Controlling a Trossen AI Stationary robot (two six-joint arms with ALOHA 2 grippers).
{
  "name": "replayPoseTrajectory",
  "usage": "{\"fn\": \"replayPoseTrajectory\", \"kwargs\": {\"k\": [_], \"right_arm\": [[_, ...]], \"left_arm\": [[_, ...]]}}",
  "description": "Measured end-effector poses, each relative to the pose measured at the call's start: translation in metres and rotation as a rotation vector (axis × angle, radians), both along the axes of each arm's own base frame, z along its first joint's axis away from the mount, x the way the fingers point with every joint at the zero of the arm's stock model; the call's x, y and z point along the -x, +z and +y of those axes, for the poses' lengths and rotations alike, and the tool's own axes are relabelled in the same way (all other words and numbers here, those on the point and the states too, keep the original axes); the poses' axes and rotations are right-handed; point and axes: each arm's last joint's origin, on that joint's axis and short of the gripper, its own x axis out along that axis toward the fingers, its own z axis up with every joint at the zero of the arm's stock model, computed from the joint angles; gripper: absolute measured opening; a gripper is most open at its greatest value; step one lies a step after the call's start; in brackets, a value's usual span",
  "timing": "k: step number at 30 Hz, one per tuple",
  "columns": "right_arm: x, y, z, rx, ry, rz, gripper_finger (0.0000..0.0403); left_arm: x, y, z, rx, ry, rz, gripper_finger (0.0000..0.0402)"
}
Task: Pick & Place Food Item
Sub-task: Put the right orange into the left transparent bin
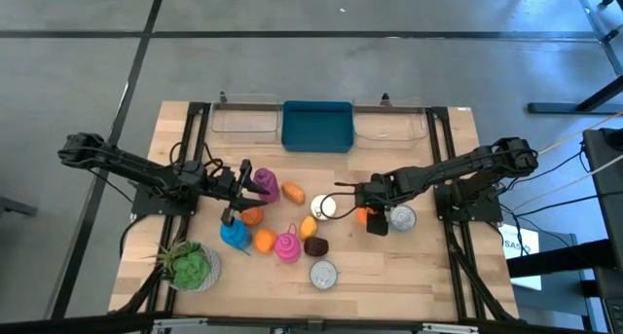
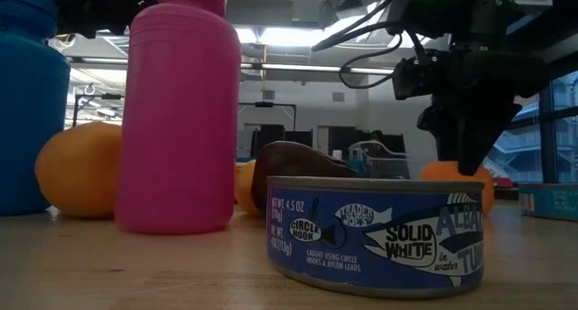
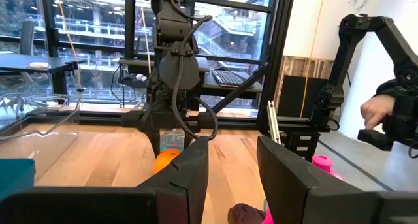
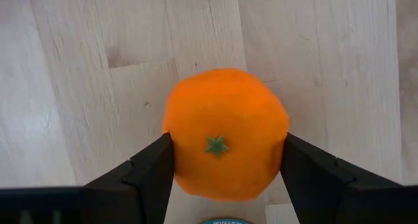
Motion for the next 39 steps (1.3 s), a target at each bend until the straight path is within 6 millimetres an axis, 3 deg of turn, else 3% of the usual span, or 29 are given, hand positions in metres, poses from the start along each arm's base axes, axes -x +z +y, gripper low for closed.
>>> {"fn": "replayPoseTrajectory", "kwargs": {"k": [9,23,29,39], "right_arm": [[-0.015,0.027,0.003,0.023,0.055,-0.005,0.0234],[-0.021,0.096,-0.005,0.339,0.081,0.058,0.0234],[-0.023,0.133,-0.005,0.432,0.091,-0.049,0.0234],[0.003,0.194,-0.012,0.516,-0.022,-0.403,0.0234]], "left_arm": [[0.000,0.000,0.000,-0.008,0.001,-0.001,0.0123],[0.012,0.013,0.003,-0.108,0.100,-0.102,0.0123],[0.021,0.020,0.007,-0.148,0.184,-0.132,0.0123],[0.032,0.021,0.015,-0.057,0.415,-0.096,0.0123]]}}
